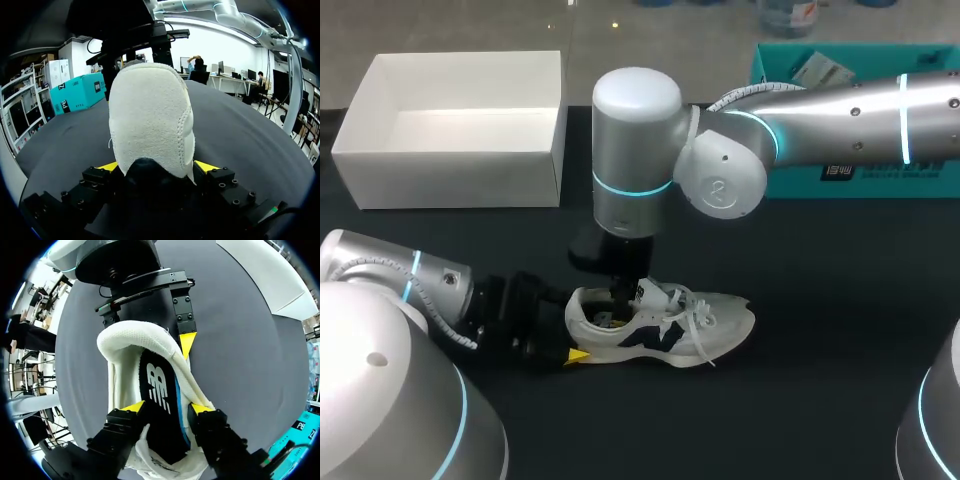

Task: Take the shoe out of the shoebox, open the shoe tongue, remove and reinsert the insole, then place the shoe into the shoebox

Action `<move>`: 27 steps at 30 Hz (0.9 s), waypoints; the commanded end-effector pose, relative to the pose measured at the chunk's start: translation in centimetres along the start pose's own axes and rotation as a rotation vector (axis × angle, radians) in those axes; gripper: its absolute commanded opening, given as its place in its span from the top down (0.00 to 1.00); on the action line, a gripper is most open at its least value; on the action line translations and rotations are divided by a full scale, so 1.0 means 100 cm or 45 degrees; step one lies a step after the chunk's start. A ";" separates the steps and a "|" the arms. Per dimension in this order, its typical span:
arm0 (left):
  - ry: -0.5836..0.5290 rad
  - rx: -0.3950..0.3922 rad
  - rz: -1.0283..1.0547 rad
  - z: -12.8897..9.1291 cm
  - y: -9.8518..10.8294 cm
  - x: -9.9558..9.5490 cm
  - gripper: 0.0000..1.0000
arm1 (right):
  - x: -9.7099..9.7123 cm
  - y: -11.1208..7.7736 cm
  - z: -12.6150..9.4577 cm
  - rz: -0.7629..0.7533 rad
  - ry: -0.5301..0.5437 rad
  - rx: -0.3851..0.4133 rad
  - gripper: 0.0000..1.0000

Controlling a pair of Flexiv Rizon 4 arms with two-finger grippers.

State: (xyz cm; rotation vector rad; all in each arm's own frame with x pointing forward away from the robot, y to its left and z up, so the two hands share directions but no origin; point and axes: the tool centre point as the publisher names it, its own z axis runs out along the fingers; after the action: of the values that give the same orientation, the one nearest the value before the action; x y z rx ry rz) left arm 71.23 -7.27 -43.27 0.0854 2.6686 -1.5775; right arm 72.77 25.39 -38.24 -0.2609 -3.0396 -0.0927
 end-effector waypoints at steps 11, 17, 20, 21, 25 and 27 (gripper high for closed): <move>0.001 -0.001 0.000 0.006 0.004 0.001 1.00 | 0.014 0.006 -0.021 -0.006 -0.073 0.000 0.44; 0.001 -0.001 0.000 0.006 0.004 0.001 1.00 | 0.016 0.003 -0.010 0.006 -0.049 0.001 0.44; 0.001 -0.001 0.000 0.006 0.004 0.001 1.00 | 0.015 0.004 -0.007 0.007 -0.044 0.002 0.45; 0.001 -0.001 0.000 0.006 0.004 0.001 1.00 | 0.015 0.005 -0.006 0.006 -0.043 0.003 0.46; 0.001 -0.001 0.000 0.006 0.004 0.001 1.00 | 0.013 0.005 -0.003 0.005 -0.044 0.006 0.47; 0.001 -0.001 0.000 0.006 0.004 0.001 1.00 | 0.011 0.005 -0.001 0.008 -0.046 0.014 0.47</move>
State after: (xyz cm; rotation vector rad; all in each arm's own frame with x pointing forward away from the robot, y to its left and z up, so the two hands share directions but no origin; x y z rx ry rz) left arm 71.24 -7.46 -43.21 0.0865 2.6677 -1.5791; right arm 71.72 25.71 -37.50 -0.2712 -3.0724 -0.0847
